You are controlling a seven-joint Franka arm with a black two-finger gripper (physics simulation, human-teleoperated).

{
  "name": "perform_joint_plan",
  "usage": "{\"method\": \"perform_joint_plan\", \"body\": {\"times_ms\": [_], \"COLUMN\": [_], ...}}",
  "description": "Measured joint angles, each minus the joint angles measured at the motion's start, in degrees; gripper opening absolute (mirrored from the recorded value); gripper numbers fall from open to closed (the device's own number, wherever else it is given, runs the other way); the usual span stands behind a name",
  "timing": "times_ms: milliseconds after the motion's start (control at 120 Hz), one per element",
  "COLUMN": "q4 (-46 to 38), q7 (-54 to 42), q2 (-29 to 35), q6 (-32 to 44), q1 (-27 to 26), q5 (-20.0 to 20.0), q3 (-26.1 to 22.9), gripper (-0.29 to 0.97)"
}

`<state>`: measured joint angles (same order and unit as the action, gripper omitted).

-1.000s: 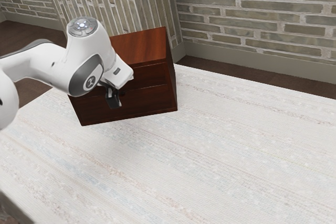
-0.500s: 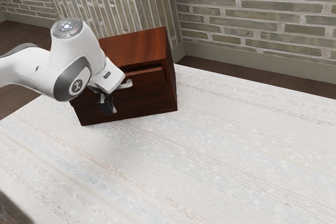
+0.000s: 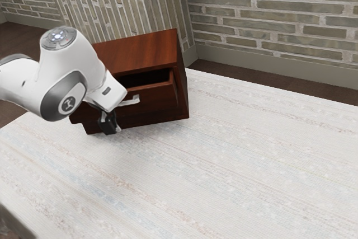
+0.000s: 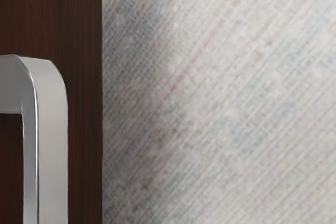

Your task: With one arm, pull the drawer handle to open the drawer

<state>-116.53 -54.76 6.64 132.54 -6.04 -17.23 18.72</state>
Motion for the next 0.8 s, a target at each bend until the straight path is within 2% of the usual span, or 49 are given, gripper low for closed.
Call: {"method": "perform_joint_plan", "body": {"times_ms": [800], "q4": [-9.1], "q7": [0.2], "q2": [9.4], "q6": [0.1], "q1": [-4.4], "q5": [-0.2], "q3": [0.7], "gripper": [0.67]}}
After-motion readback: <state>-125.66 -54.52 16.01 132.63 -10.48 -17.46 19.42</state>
